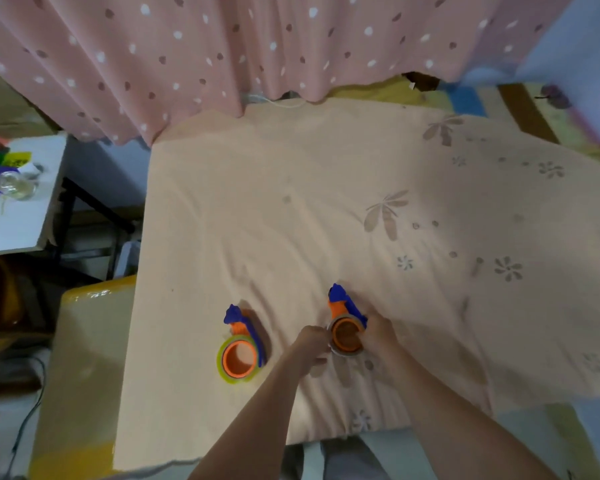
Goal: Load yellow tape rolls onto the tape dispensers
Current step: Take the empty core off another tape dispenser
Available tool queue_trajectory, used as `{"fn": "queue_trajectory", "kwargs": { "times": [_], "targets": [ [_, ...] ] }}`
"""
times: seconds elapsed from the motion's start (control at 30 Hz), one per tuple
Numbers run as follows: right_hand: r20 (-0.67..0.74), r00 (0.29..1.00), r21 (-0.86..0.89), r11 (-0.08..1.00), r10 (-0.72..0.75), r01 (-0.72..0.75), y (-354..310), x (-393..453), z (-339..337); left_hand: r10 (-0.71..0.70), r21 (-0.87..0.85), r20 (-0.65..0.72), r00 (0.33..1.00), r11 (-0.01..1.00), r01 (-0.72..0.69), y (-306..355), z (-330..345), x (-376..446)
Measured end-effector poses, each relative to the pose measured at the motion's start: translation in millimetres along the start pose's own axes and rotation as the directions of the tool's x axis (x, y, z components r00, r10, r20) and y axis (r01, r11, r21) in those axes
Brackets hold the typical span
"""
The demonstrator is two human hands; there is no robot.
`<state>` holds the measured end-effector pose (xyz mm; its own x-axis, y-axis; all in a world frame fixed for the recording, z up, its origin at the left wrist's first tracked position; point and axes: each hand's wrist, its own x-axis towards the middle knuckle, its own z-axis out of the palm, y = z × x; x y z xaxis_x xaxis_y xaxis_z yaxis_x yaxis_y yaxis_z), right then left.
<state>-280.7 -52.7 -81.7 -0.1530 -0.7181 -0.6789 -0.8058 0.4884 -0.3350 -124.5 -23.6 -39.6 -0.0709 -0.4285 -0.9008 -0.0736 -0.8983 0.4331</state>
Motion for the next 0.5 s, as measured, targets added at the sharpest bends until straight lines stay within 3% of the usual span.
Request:
{"fn": "queue_trajectory", "kwargs": {
  "times": [0.1, 0.27, 0.5],
  "targets": [
    [-0.052, 0.998, 0.051, 0.998, -0.039, 0.041, 2.6, 0.7, -4.2, 0.006, 0.040, -0.011, 1.000, 0.999, -0.006, 6.6, -2.1, -2.3],
    [-0.095, 0.991, 0.253, 0.961, -0.090, 0.112, -2.9, -7.5, -24.7, 0.083, -0.085, 0.022, 0.996, 0.993, -0.081, 24.8, -10.5, -6.8],
    [-0.131, 0.979, 0.580, 0.789, -0.157, 0.204, -23.3, -39.1, -76.7, 0.177, -0.125, 0.195, 0.965, 0.980, -0.155, 69.3, -6.4, -28.7]
  ]
}}
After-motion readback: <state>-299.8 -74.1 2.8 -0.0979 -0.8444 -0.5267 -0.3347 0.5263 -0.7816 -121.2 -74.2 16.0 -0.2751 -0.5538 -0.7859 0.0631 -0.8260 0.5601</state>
